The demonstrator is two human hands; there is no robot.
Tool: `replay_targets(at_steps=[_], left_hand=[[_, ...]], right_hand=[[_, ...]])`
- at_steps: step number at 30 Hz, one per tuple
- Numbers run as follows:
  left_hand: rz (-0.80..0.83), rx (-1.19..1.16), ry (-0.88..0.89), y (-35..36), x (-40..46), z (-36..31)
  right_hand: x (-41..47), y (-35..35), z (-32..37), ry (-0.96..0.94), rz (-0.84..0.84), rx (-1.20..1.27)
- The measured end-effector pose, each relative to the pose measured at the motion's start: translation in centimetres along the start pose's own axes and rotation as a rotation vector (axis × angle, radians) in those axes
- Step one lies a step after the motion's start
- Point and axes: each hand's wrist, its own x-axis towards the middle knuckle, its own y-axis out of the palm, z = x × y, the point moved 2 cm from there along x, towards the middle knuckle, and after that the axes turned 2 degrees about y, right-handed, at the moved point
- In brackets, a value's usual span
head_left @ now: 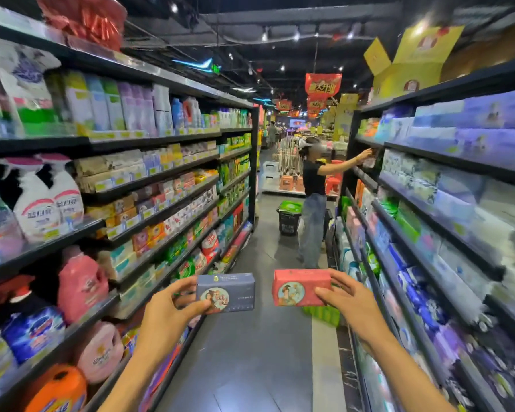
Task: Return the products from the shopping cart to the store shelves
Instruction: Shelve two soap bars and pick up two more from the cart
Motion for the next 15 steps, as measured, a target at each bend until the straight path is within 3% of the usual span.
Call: replay_targets(at_steps=[8, 15], left_hand=[[-0.118, 0.017, -0.024, 2.3, 16.7, 4.4], [-0.255, 0.116, -0.067, 1.5, 31.0, 10.8]], right_hand=[[19.1, 5.7, -2.8, -0.007, 0.054, 0.006], [38.1, 13.8, -6.8, -0.005, 0.219, -0.001]])
